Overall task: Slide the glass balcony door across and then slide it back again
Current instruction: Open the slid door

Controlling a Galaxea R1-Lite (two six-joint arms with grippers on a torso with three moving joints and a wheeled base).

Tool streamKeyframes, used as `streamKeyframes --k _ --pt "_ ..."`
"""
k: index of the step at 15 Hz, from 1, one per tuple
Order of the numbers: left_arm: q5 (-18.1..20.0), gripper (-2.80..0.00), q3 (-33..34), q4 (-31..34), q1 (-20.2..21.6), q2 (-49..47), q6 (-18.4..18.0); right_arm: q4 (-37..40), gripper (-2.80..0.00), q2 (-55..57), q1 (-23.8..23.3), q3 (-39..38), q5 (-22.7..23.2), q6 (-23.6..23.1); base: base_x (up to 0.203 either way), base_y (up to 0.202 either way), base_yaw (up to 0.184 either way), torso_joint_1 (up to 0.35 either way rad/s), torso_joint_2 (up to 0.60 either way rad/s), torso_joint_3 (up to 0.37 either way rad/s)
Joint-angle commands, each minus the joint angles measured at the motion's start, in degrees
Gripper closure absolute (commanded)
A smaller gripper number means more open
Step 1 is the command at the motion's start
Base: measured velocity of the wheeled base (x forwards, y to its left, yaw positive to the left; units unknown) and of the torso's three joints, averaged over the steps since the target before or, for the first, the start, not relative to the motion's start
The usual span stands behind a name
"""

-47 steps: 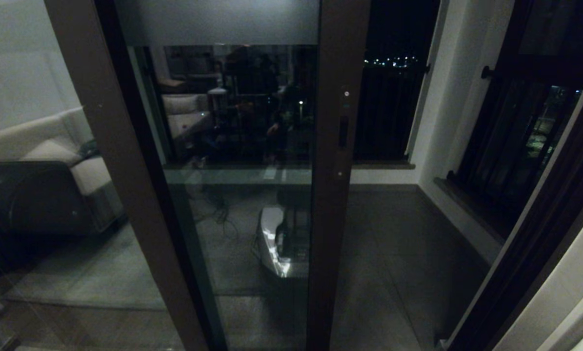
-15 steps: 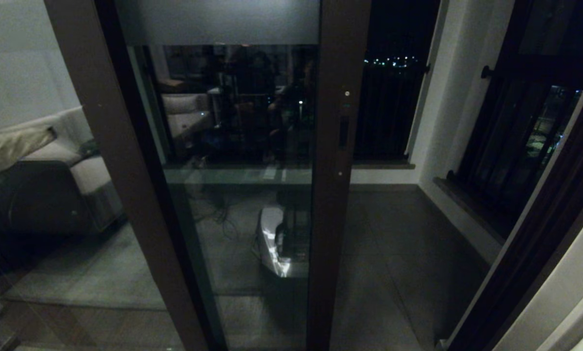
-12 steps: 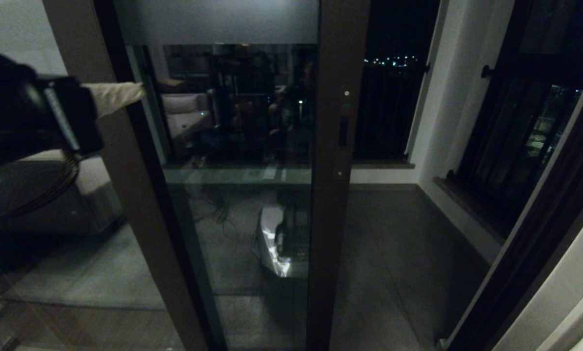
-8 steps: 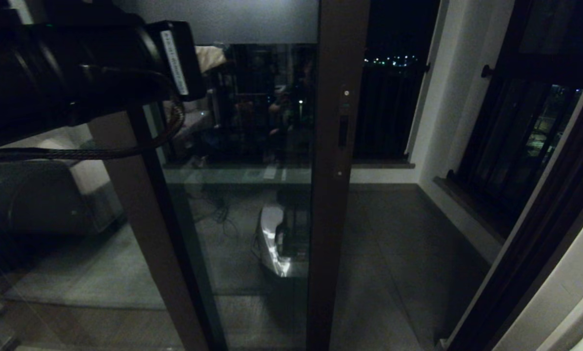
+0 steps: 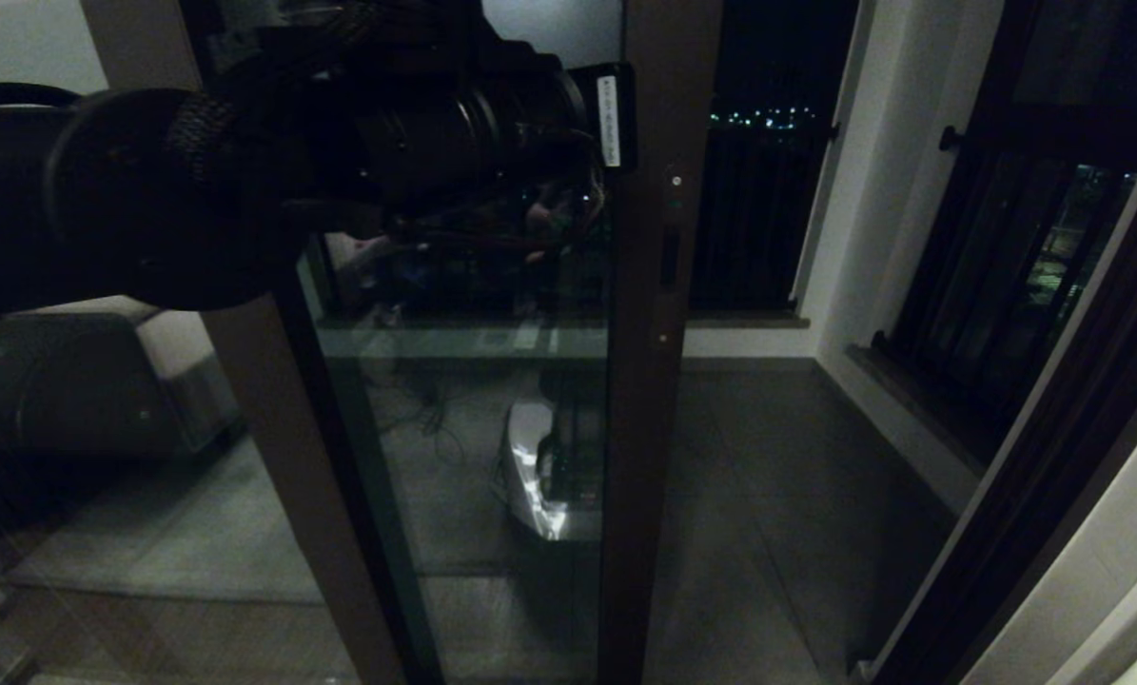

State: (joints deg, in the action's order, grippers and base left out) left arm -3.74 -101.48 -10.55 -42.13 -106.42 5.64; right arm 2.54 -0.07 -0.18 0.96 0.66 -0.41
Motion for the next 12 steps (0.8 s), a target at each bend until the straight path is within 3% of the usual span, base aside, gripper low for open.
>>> streamKeyframes --k 1,8,12 --pt "1.3 0.00 -5.4 -0.1 -1.2 -8.6 0.2 0.0 0.00 0.1 0.0 0.0 0.0 0.0 0.000 0.000 0.000 0.000 0.00 0.000" --pt "2.4 0.00 -10.5 -0.2 -4.5 -16.9 0.2 0.0 0.00 0.1 0.0 0.0 0.0 0.0 0.000 0.000 0.000 0.000 0.00 0.000" --pt "1.0 0.00 -11.3 -12.5 -4.6 -24.6 -1.4 0.0 0.00 0.1 0.0 0.0 0.0 0.0 0.000 0.000 0.000 0.000 0.00 0.000"
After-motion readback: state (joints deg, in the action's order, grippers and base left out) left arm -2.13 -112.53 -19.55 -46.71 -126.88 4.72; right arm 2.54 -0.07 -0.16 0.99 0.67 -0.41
